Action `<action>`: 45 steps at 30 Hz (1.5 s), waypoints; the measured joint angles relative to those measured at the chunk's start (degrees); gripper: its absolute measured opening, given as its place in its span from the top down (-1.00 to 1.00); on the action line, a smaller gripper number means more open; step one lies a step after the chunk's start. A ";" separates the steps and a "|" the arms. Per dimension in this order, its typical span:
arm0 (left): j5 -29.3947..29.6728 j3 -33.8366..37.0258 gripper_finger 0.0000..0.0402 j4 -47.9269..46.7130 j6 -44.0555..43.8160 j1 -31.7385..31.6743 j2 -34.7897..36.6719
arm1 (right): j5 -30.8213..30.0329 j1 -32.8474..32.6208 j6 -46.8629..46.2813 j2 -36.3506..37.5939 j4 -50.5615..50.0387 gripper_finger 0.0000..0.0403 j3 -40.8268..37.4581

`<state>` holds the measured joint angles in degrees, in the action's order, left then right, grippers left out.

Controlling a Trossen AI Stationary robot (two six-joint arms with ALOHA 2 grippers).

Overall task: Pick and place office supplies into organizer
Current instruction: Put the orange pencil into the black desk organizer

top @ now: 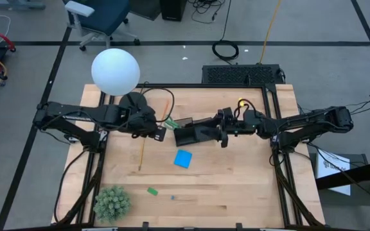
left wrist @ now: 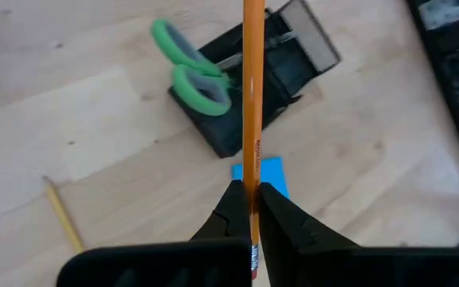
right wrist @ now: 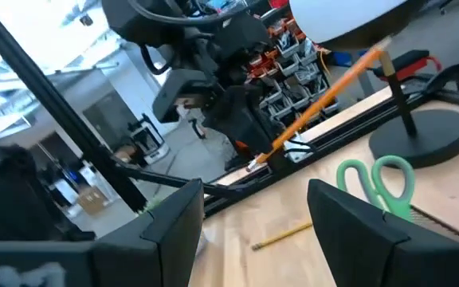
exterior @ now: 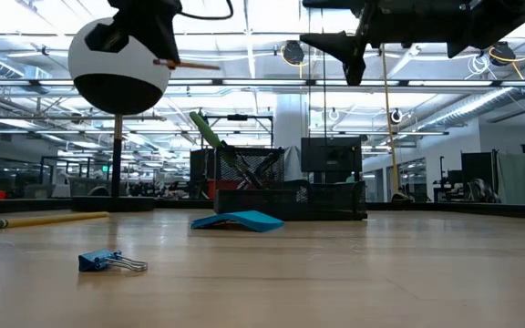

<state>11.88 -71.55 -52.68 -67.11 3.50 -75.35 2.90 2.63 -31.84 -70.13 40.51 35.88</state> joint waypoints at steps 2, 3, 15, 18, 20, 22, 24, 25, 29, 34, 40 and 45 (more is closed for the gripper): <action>-0.34 0.00 1.00 0.89 -0.03 0.03 0.66 | 0.02 0.00 -1.60 -0.01 0.73 -0.08 0.00; -0.48 0.00 1.00 0.97 -0.02 0.03 1.04 | 0.15 0.00 -2.13 -0.02 1.51 -0.08 0.00; -1.42 0.02 1.00 7.99 1.03 -0.04 8.33 | 0.33 -0.02 -1.88 0.00 3.37 -0.08 0.00; -2.50 0.04 1.00 9.77 0.97 -0.04 9.25 | 0.47 -0.51 4.27 0.01 5.50 -0.08 0.00; -3.36 0.02 1.00 12.04 1.00 -0.04 9.78 | 0.68 -0.95 7.93 0.04 6.49 -0.08 0.00; -4.22 0.02 1.00 14.43 0.93 -0.04 9.97 | 0.88 -1.05 11.03 0.11 6.45 -0.08 0.20; -5.41 0.00 1.00 17.22 1.03 -0.04 9.92 | 1.46 -1.05 13.82 0.11 6.16 -0.08 0.84; -6.11 0.00 1.00 17.86 1.01 -0.04 9.90 | 1.71 -1.03 15.55 0.11 5.74 -0.08 1.39; -7.58 0.00 1.00 21.11 0.91 -0.04 9.90 | 1.70 -1.03 22.26 0.13 -0.20 -0.08 5.18; -7.82 0.00 1.00 22.64 0.60 -0.04 9.88 | 1.54 -1.03 31.67 0.13 -10.04 -0.08 11.68; -9.08 0.00 1.00 23.44 -0.39 -0.04 9.88 | -2.85 -2.12 44.86 0.13 -22.15 -0.08 19.16; -10.42 0.00 1.00 25.72 -1.36 -0.04 9.88 | -11.66 -5.16 59.32 0.13 -29.26 -0.08 23.71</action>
<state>1.46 -71.55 -26.95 -68.47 3.46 -65.47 -8.77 -2.53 27.48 -70.00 11.26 59.59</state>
